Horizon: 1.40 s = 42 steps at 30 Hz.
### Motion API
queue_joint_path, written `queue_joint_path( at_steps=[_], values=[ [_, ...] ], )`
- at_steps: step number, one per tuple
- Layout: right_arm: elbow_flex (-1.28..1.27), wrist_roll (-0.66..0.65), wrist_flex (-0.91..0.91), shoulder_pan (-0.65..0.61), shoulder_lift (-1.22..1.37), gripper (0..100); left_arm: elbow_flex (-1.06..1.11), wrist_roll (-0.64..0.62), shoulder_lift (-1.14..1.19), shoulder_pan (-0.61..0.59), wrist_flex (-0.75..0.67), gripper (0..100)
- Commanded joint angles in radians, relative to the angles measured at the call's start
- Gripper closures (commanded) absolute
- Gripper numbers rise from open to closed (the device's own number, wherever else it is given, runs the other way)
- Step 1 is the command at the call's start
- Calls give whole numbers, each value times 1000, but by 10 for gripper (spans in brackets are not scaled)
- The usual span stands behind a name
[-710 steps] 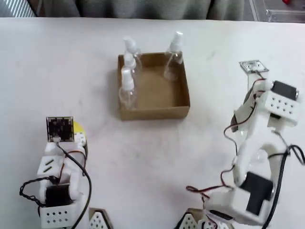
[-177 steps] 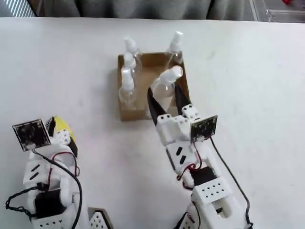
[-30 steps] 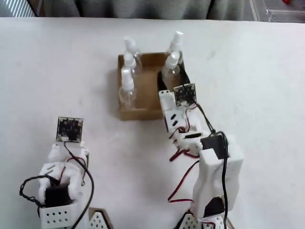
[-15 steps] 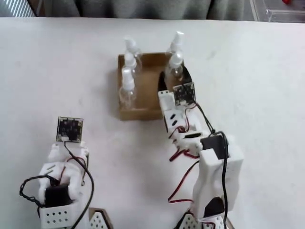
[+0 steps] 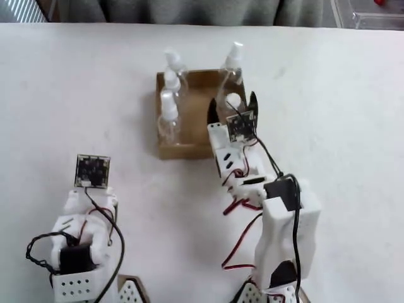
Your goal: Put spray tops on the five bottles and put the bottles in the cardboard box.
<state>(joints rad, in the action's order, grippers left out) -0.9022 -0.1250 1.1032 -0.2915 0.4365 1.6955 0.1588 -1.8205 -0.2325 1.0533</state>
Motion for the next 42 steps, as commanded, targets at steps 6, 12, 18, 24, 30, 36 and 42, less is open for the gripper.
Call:
queue_joint_path(
  at_steps=[6, 12, 18, 24, 30, 36, 42],
  values=[
    [-2, -14, -4, -15, -13, 687, -3, 8, -7, 10, 3, 978],
    [-2, -14, -4, -13, -13, 687, -3, 8, -7, 10, 3, 978],
    [-2, -14, -4, -15, -13, 687, -3, 8, -7, 10, 3, 978],
    [-2, -11, -4, -12, -13, 687, -3, 8, -7, 10, 3, 978],
    [0, -11, -4, -12, -15, 687, -3, 8, -7, 10, 3, 978],
    [20, -15, 85, -8, -15, 687, -3, 8, -7, 10, 3, 978],
    [15, -17, 85, -10, -54, 687, -3, 8, -7, 10, 2, 978]
  ],
)
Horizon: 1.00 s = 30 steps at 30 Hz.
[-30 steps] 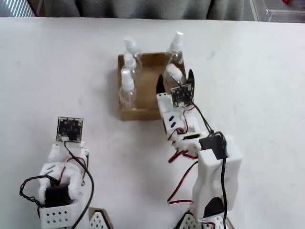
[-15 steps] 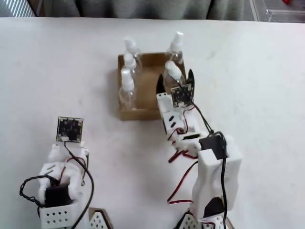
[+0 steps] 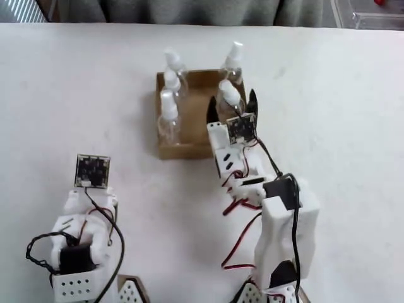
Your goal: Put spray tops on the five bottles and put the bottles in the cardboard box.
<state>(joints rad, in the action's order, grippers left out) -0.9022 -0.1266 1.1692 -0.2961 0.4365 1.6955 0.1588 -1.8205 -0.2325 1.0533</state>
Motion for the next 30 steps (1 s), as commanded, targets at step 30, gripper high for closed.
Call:
queue_joint_path(
  at_steps=[30],
  values=[
    [-508, -6, -414, -10, -1208, 688, -3, 8, -7, 10, 2, 978]
  ],
)
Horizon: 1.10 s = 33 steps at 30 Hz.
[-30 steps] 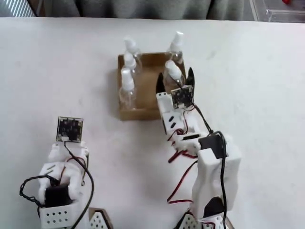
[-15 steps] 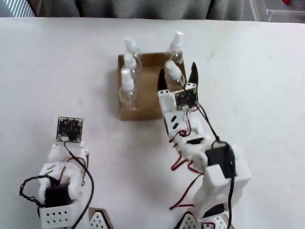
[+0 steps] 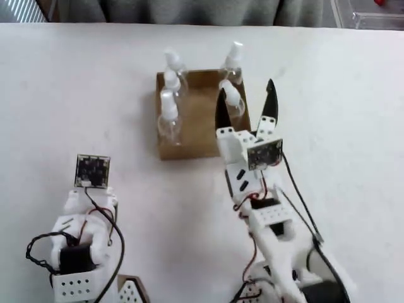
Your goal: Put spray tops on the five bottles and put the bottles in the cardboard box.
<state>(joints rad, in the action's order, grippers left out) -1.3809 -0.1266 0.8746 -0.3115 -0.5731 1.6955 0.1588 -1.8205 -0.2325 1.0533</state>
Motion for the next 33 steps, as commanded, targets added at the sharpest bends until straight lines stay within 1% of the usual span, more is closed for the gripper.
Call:
queue_joint_path(
  at_steps=[1, 3, 7, 9, 13, 17, 20, 24, 29, 33],
  values=[
    [-51, -6, -174, 8, -268, 698, -3, 8, -7, 10, 2, 978],
    [-92, -6, -295, 10, -409, 750, -3, 8, -7, 10, 2, 978],
    [-144, -6, -527, 12, -691, 916, -3, 8, -7, 10, 2, 978],
    [-147, -6, -645, 12, -826, 981, -3, 8, -7, 10, 3, 978],
    [-149, -6, -920, 25, -1063, 970, -3, 8, -7, 10, 3, 978],
    [-147, -5, -1125, 81, -1244, 982, -3, 8, -7, 10, 3, 978],
    [-138, 0, -1204, 136, -1219, 981, -3, 8, -7, 10, 3, 978],
    [-137, 106, -1316, 214, -1231, 981, -3, 8, -7, 10, 3, 978],
    [-140, 115, -1463, 228, -1233, 981, -3, 8, -7, 10, 3, 978],
    [-143, 107, -1627, 220, -1233, 981, -3, 8, -7, 10, 3, 978]
  ],
)
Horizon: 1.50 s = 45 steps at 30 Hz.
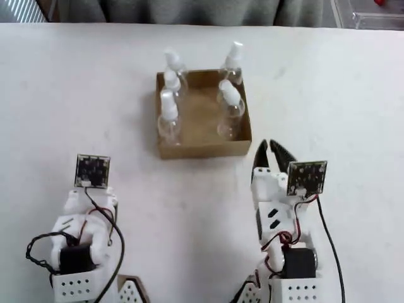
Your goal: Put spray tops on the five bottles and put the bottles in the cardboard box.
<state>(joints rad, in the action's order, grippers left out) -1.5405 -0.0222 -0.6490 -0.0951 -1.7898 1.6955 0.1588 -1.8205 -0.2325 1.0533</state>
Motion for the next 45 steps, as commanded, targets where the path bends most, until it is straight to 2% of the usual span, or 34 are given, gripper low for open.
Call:
queue_joint_path(
  at_steps=[1, 6, 10, 16, 18, 24, 29, 45],
  values=[
    [6, -23, -140, 2, -16, 981, -3, 8, -7, 10, 3, 977],
    [-144, -238, -185, -8, -16, 981, -3, 8, -7, 15, 3, 977],
    [-149, -189, -271, 8, -13, 981, -3, 8, -7, 15, 5, 976],
    [-149, -21, -420, 4, -13, 981, -3, 8, -7, 16, 5, 977],
    [-149, 8, -450, 13, -13, 981, -3, 8, -7, 18, 43, 977],
    [-149, 12, -532, 5, -12, 981, -3, 6, -7, 56, 117, 978],
    [-149, 12, -619, 12, -12, 981, -3, 2, -8, 50, 241, 976],
    [-149, 11, -619, 12, -12, 981, -3, 2, -8, 50, 236, 976]
  ],
)
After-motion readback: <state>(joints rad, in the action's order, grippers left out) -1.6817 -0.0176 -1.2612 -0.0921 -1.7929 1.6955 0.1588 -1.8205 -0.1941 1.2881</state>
